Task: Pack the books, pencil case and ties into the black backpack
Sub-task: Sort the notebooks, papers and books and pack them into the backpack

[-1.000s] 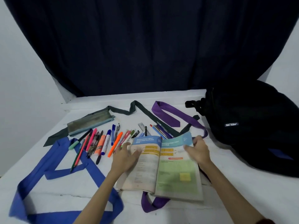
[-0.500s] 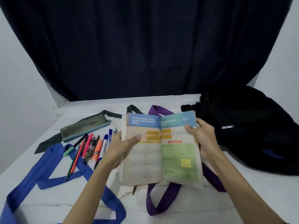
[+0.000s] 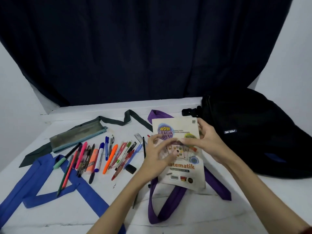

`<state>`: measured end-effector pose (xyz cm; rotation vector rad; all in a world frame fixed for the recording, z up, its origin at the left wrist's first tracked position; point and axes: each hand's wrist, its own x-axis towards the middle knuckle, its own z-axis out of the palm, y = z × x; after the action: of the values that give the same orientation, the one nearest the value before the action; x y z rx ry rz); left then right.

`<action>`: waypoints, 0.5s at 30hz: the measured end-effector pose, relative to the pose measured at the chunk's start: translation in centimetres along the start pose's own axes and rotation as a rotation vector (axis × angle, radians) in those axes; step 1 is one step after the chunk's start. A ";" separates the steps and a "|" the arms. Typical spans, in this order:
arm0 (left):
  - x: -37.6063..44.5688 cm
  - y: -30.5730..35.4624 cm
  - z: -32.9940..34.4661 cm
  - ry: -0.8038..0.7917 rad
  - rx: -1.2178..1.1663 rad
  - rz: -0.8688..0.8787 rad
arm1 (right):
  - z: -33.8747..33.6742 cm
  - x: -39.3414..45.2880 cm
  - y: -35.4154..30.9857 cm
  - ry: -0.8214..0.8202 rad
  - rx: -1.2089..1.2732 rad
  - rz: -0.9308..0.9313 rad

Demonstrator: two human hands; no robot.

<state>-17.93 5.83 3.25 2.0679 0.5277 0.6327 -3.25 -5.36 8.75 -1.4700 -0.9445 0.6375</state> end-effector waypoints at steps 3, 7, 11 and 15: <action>0.7 -1.1 -0.3 0.255 -0.007 0.012 | -0.1 -0.1 0.3 0.051 -0.041 -0.020; 1.7 -0.7 -1.4 0.071 -0.530 -0.218 | -1.2 -0.6 0.5 0.064 0.039 -0.005; 2.1 1.2 -1.0 -0.021 -0.308 -0.137 | -3.2 -1.4 -0.4 0.095 0.045 -0.035; 1.5 2.2 1.1 -0.158 -0.281 0.029 | -6.3 -2.4 -2.8 -0.007 -0.224 -0.068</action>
<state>-15.79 4.90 4.96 1.8432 0.2999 0.5217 0.21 -10.88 12.03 -1.6256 -1.0935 0.4996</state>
